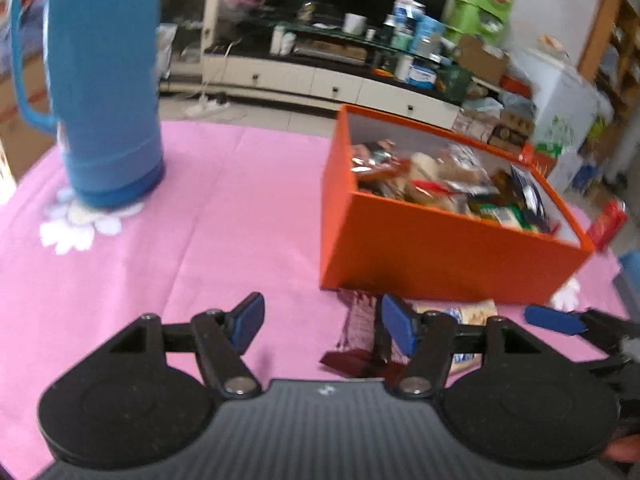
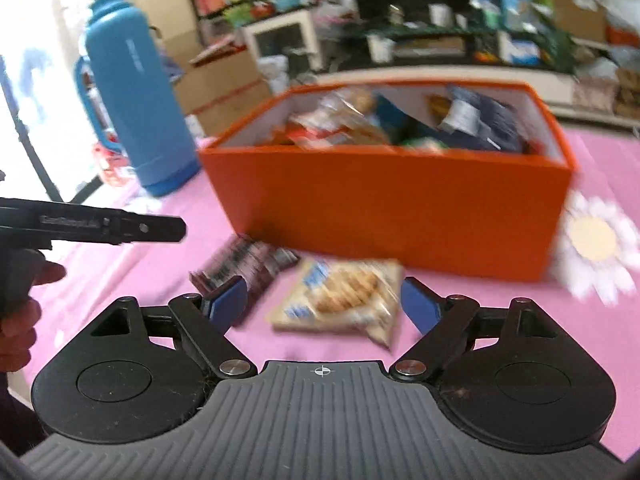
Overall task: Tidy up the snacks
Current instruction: 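Move both tools back over the remaining snacks on the table, then grasp the cookie packet with the right tool while the left tool grasps the chocolate wafer bar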
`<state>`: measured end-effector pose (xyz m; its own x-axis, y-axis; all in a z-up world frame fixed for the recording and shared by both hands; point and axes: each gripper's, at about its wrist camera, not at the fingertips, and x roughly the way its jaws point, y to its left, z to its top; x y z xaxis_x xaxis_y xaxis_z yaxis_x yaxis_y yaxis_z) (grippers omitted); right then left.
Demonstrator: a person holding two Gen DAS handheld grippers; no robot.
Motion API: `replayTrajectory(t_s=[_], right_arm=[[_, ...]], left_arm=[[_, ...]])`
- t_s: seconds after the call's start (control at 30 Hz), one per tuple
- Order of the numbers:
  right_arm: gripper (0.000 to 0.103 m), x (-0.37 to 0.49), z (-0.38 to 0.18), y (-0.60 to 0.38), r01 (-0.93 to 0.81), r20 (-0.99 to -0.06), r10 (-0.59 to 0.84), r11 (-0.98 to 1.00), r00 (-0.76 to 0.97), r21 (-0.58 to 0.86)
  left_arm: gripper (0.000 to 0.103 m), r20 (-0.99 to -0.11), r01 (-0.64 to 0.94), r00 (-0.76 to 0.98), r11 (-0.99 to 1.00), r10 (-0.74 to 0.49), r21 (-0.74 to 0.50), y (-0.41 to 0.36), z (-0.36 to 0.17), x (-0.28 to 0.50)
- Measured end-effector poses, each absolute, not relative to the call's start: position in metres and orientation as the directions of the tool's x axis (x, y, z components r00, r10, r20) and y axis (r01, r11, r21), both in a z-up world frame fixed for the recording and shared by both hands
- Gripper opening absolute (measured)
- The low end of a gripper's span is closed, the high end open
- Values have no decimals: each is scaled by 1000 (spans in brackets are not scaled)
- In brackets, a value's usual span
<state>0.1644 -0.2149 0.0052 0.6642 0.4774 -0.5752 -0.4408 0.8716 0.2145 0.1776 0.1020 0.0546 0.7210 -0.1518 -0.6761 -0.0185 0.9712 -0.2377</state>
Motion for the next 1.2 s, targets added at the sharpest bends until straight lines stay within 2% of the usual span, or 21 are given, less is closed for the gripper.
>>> replayTrajectory(t_s=[0.1, 0.2, 0.3, 0.4, 0.5, 0.57, 0.7, 0.87, 0.97, 1.1, 1.2], right_arm=[[75, 185, 2, -193, -504, -587, 506, 843, 632, 185], [75, 200, -6, -168, -535, -614, 485, 836, 623, 118], [75, 209, -15, -156, -548, -654, 486, 827, 580, 128], [76, 196, -19, -157, -560, -680, 469, 822, 565, 101], [84, 173, -19, -170, -546, -697, 453, 831, 556, 105], [85, 156, -25, -184, -503, -727, 426, 854, 539, 128], [86, 122, -23, -203, -525, -739, 383, 850, 555, 47], [84, 110, -6, -241, -470, -682, 416, 875, 601, 120], [86, 115, 6, -267, -385, -659, 397, 907, 639, 173], [86, 108, -2, -286, -294, -678, 409, 912, 611, 285], [86, 100, -8, -277, -323, -683, 422, 905, 596, 277]], left_arm=[[65, -681, -39, 709, 954, -183, -296, 119, 50, 183], [65, -686, -48, 709, 959, -165, -280, 122, 52, 184], [65, -684, -71, 715, 958, -144, -277, 126, 54, 186], [65, -685, -78, 713, 953, -152, -294, 131, 54, 183], [65, -689, -69, 710, 958, -148, -277, 125, 54, 183], [65, -695, -49, 702, 963, -156, -267, 119, 52, 185], [65, -715, 29, 674, 974, -184, -224, 93, 43, 190], [67, -745, 59, 655, 991, -127, -118, 58, 28, 211], [68, -757, 89, 639, 991, -135, -102, 42, 18, 223], [69, -756, 107, 642, 991, -130, -80, 36, 15, 222], [66, -764, 127, 627, 988, -148, -87, 42, 15, 213]])
